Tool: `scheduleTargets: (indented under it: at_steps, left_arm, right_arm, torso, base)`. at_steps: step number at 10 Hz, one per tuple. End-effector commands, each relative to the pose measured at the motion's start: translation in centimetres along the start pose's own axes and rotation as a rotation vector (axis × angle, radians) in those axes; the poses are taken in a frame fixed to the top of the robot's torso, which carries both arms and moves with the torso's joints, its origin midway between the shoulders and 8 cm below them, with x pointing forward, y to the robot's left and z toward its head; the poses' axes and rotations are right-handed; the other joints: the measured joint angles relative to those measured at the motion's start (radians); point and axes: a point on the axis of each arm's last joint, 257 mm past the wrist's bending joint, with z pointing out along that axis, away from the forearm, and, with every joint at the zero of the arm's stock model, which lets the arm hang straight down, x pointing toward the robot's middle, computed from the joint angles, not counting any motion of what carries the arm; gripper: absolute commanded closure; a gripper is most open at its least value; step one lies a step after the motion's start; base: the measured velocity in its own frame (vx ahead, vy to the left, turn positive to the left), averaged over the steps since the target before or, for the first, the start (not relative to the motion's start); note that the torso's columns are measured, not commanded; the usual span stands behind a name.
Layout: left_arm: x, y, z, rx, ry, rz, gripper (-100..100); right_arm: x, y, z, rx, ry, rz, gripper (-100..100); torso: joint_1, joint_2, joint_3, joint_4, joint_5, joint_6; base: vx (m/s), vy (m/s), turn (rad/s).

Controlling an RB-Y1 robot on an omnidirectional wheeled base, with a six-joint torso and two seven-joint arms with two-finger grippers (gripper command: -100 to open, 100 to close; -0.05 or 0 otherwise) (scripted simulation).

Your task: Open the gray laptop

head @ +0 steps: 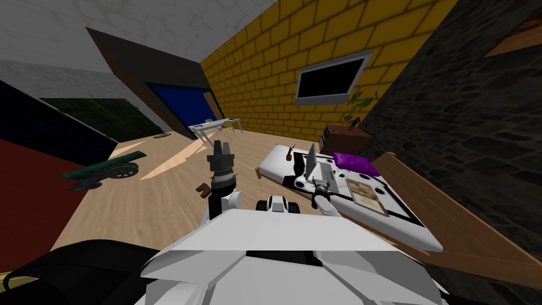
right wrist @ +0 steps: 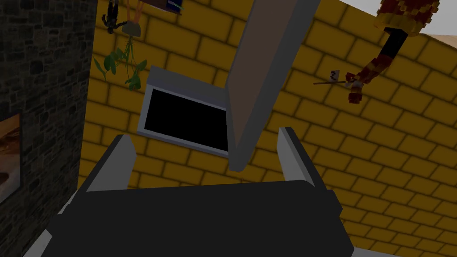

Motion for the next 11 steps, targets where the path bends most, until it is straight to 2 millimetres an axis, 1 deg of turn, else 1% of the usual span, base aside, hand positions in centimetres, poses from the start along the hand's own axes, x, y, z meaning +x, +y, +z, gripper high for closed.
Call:
scheduleTargets:
  at_steps: [1, 5, 6, 7, 10, 11]
  left_arm:
    - [0.0, 0.0, 0.0, 0.0, 0.0, 0.0, 0]
    - [0.0, 0.0, 0.0, 0.0, 0.0, 0.0, 0]
    - [0.0, 0.0, 0.0, 0.0, 0.0, 0.0, 0]
    - [0.0, 0.0, 0.0, 0.0, 0.0, 0.0, 0]
    - [0.0, 0.0, 0.0, 0.0, 0.0, 0.0, 0]
    - [0.0, 0.0, 0.0, 0.0, 0.0, 0.0, 0]
  right_arm:
    - [-1.6, -1.1, 1.1, 0.025, -0.063, -0.099, -100]
    - [-3.7, -3.2, 2.5, 0.052, -0.145, -0.216, -100]
    - [-3.4, -2.7, 2.4, 0.047, -0.13, -0.196, -100]
    - [-3.2, -4.0, 3.3, 0.076, -0.12, -0.196, -100]
    - [-2.9, -5.8, 4.4, 0.117, -0.099, -0.19, -100]
    - [-2.9, -5.8, 4.4, 0.117, -0.099, -0.19, -100]
  torso:
    - [0.0, 0.001, 0.001, 0.0, 0.0, 0.0]
    - [-0.002, 0.003, 0.002, 0.001, -0.001, 0.0]
    - [-0.001, 0.002, 0.001, 0.001, 0.0, 0.0]
    - [0.0, 0.003, 0.002, 0.001, 0.0, 0.0]
    - [-0.001, 0.004, 0.002, 0.001, 0.0, 0.0]
    - [-0.001, 0.002, 0.001, 0.001, 0.0, 0.0]
  base:
    - [0.113, 0.049, 0.085]
    - [0.088, 0.023, 0.064]
    - [0.041, 0.008, 0.017]
    - [-0.034, -0.014, 0.208]
    - [-0.069, -0.024, 0.184]
    - [-0.045, -0.018, 0.042]
